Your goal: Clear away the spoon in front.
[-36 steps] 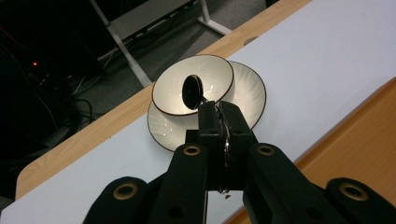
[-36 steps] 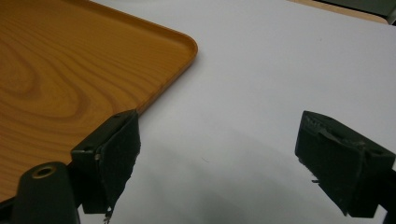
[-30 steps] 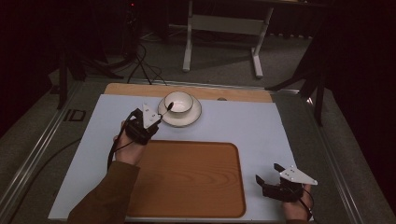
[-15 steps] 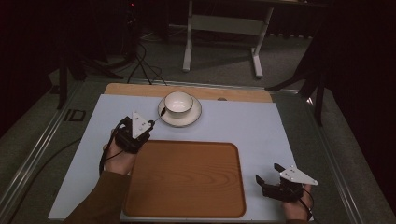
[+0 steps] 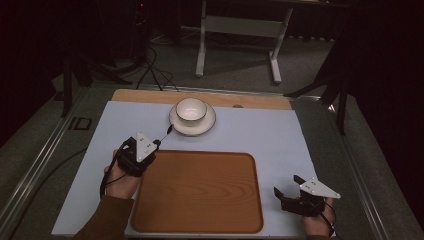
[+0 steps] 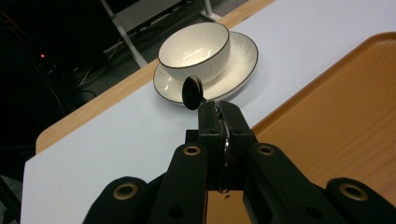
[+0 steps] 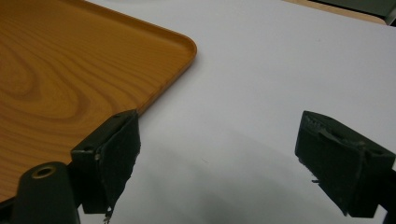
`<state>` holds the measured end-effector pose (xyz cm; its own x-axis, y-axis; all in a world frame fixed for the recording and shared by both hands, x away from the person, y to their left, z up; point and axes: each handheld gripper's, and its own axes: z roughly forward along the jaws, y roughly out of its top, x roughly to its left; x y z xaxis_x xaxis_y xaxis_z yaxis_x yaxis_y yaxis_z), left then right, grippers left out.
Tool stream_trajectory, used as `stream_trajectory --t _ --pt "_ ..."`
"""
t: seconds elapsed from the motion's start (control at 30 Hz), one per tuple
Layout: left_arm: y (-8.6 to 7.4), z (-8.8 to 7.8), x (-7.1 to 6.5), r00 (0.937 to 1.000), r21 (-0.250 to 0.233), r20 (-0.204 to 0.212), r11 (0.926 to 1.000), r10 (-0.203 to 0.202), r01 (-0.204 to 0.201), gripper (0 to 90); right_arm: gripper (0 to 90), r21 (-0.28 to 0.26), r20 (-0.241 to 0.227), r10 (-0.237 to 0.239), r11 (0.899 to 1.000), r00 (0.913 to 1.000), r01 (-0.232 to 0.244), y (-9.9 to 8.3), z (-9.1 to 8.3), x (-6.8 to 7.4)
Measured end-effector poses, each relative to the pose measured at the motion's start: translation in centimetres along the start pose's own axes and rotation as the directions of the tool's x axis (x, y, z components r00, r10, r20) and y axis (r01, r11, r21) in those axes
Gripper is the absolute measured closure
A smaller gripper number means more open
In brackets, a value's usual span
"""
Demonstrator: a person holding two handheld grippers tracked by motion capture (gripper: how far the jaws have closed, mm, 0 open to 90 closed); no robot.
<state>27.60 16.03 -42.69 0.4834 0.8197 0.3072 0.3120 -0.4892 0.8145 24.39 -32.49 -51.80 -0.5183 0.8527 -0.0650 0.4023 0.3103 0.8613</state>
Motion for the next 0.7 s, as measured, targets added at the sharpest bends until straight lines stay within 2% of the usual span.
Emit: stream_trajectory --t 0.47,0.7 --pt "-2.0 -1.1 -0.6 0.9998 0.023 -0.009 0.9996 0.015 -0.015 88.6 13.9 -0.001 0.002 0.000 1.000 1.0000 0.000 0.0 0.0 0.0" --pt "-3.0 -1.9 -1.1 0.9999 0.027 -0.012 0.9996 0.006 -0.006 88.6 13.9 -0.002 0.003 0.002 1.000 1.0000 -0.002 0.0 -0.1 0.0"
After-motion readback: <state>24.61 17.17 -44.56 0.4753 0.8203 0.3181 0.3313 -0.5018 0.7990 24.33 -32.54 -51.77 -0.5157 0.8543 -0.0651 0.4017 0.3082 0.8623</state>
